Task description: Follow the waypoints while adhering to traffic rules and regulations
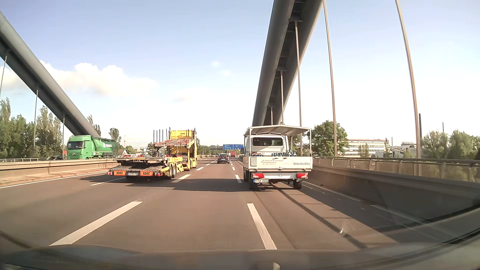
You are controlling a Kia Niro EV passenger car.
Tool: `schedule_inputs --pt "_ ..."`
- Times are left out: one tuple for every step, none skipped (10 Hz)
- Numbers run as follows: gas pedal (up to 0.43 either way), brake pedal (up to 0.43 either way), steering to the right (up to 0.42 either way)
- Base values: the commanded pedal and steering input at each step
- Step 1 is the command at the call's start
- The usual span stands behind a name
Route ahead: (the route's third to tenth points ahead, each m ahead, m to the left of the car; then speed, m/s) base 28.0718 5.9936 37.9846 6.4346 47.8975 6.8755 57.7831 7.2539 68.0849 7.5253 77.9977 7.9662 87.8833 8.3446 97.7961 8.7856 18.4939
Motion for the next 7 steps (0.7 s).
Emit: schedule_inputs --pt "0.197 0.0 0.0" --pt "0.197 0.0 0.001" --pt "0.197 0.0 0.0" --pt "0.197 0.0 -0.001" --pt "0.197 0.0 -0.003" --pt "0.197 0.0 -0.002" --pt "0.197 0.0 -0.002"
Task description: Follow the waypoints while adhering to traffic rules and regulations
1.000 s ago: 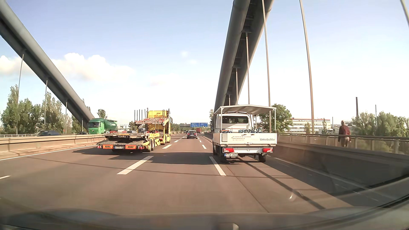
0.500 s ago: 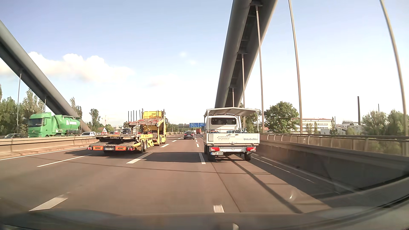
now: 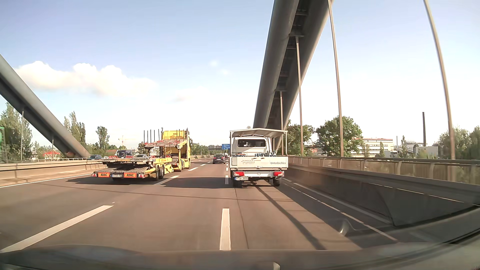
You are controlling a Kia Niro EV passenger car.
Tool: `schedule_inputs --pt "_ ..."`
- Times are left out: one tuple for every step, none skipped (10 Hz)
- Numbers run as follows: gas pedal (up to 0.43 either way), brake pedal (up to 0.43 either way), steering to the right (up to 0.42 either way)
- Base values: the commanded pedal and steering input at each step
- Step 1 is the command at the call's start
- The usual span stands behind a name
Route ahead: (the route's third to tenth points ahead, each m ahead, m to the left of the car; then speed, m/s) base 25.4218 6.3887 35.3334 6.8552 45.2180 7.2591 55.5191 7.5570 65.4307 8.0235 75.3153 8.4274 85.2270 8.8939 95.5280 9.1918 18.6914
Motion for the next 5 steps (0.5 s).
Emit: schedule_inputs --pt "0.197 0.0 -0.002" --pt "0.197 0.0 -0.002" --pt "0.197 0.0 -0.003" --pt "0.197 0.0 -0.004" --pt "0.197 0.0 -0.008"
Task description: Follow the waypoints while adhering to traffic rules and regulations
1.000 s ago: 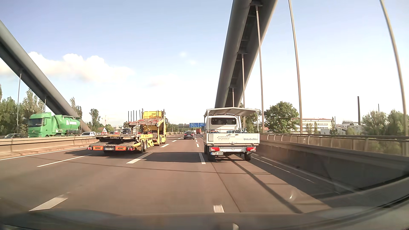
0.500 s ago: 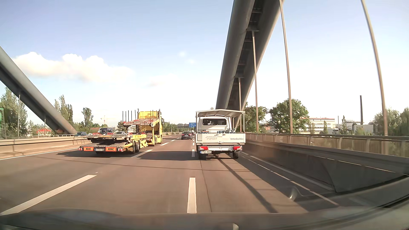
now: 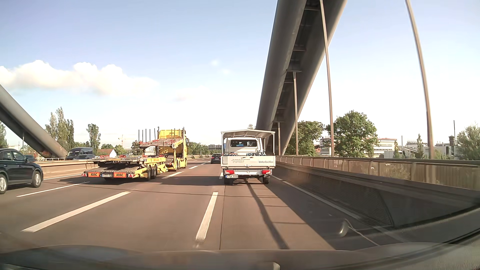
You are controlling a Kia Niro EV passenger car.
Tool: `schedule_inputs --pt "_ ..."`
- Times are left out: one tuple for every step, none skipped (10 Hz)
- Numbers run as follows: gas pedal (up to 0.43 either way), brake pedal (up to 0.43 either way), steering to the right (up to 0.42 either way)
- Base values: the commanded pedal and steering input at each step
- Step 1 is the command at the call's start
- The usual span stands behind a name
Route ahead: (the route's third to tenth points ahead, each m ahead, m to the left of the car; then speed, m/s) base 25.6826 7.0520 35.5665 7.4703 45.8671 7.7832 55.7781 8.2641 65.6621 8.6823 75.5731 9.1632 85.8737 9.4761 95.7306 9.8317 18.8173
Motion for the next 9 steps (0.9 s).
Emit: schedule_inputs --pt "0.197 0.0 -0.008" --pt "0.197 0.0 -0.008" --pt "0.197 0.0 -0.007" --pt "0.197 0.0 -0.006" --pt "0.197 0.0 -0.006" --pt "0.197 0.0 -0.006" --pt "0.197 0.0 -0.006" --pt "0.197 0.0 -0.006" --pt "0.197 0.0 -0.006"
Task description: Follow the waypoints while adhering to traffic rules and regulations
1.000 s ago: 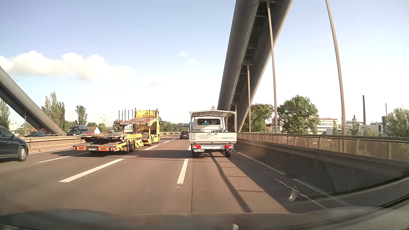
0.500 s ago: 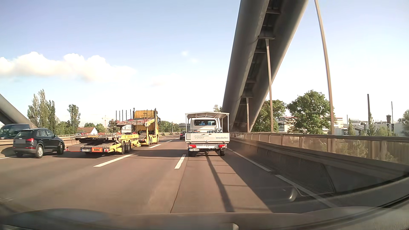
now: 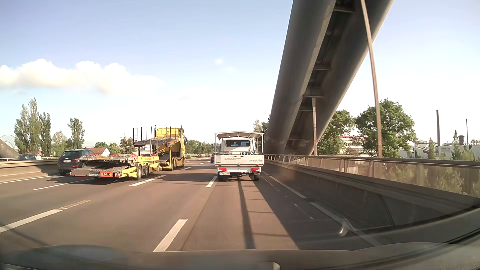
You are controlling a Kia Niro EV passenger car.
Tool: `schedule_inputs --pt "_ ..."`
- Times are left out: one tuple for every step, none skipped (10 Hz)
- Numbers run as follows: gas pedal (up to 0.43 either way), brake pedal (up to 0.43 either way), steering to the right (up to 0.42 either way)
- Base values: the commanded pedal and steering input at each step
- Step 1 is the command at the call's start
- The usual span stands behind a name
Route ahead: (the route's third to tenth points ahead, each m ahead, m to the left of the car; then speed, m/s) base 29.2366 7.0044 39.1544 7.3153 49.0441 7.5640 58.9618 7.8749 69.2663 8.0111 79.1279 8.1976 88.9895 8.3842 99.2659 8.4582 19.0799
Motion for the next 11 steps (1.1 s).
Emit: schedule_inputs --pt "0.197 0.0 -0.006" --pt "0.197 0.0 -0.006" --pt "0.189 0.0 -0.006" --pt "0.189 0.0 -0.007" --pt "0.177 0.0 -0.008" --pt "0.169 0.0 -0.008" --pt "0.15 0.0 -0.008" --pt "0.138 0.0 -0.008" --pt "0.13 0.0 -0.007" --pt "0.13 0.0 -0.007" --pt "0.13 0.0 -0.006"
